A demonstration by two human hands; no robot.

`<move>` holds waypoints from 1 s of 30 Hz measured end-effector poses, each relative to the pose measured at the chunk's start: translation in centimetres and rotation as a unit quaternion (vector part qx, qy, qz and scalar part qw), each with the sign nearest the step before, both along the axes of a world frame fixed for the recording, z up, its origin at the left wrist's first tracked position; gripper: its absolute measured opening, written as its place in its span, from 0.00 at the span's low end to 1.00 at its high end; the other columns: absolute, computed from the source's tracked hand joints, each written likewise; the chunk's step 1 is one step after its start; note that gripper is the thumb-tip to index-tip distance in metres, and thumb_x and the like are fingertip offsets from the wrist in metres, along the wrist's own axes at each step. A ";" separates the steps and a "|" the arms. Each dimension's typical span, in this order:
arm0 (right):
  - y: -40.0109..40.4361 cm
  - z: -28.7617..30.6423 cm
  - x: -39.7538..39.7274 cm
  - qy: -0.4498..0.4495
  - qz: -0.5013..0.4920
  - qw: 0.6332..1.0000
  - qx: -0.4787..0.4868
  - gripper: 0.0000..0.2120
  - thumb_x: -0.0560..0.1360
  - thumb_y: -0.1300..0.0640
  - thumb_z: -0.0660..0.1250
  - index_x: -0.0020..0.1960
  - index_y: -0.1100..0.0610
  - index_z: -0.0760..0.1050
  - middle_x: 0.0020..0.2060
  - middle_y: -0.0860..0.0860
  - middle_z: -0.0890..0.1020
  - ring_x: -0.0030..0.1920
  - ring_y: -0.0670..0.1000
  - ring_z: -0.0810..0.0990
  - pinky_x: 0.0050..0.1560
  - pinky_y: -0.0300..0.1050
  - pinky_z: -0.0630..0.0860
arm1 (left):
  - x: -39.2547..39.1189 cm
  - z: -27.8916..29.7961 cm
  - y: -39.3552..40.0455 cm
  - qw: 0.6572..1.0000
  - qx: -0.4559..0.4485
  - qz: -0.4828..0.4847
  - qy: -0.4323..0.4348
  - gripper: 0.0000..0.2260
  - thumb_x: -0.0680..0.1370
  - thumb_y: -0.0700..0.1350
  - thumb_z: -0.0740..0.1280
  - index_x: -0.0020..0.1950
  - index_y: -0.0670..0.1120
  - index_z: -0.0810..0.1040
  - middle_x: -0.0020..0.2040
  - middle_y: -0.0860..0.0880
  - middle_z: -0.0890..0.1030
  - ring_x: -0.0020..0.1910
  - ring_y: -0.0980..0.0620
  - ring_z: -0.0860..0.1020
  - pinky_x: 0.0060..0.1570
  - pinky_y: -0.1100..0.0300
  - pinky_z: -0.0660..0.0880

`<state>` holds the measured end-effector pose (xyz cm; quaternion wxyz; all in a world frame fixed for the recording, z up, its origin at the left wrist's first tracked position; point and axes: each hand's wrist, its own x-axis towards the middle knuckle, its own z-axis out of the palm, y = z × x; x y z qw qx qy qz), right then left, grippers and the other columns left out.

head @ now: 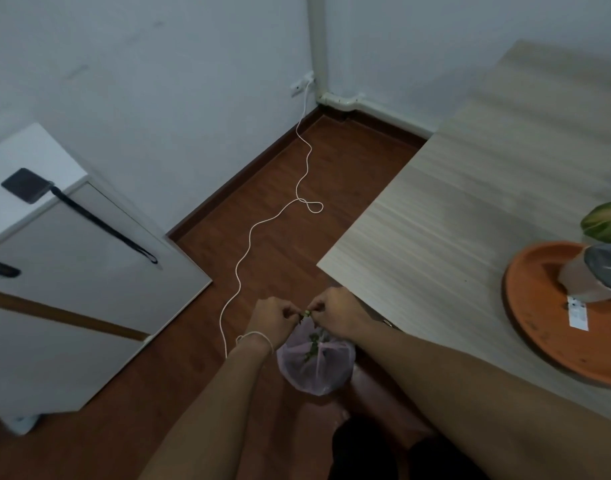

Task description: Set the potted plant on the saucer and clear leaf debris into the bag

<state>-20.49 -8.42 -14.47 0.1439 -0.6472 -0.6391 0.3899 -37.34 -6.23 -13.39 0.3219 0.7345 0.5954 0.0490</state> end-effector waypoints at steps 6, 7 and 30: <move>-0.6 0.1 -0.8 0.017 0.012 1.000 0.009 0.12 0.72 0.59 0.65 0.51 0.56 0.85 0.47 0.53 0.87 0.45 0.52 0.84 0.49 0.46 0.81 | -1.7 -0.4 -0.3 1.000 0.006 -0.020 -0.012 0.12 0.72 0.45 0.64 0.45 0.41 0.85 0.45 0.41 0.86 0.45 0.41 0.83 0.46 0.51 0.79; -0.6 0.2 -0.9 0.014 0.014 1.000 0.001 0.14 0.72 0.59 0.65 0.54 0.57 0.84 0.51 0.53 0.86 0.49 0.52 0.83 0.53 0.46 0.80 | -1.8 -0.5 -0.4 1.000 0.004 -0.021 -0.009 0.12 0.74 0.45 0.64 0.48 0.41 0.85 0.47 0.40 0.86 0.47 0.41 0.83 0.48 0.50 0.79; -1.3 -0.6 2.7 0.017 -0.090 0.995 0.034 0.11 0.76 0.54 0.65 0.55 0.55 0.83 0.54 0.52 0.85 0.53 0.49 0.81 0.54 0.37 0.72 | -0.6 -1.8 -0.4 0.998 0.019 -0.053 -0.016 0.22 0.77 0.50 0.55 0.64 0.40 0.77 0.61 0.40 0.81 0.61 0.42 0.78 0.62 0.54 0.73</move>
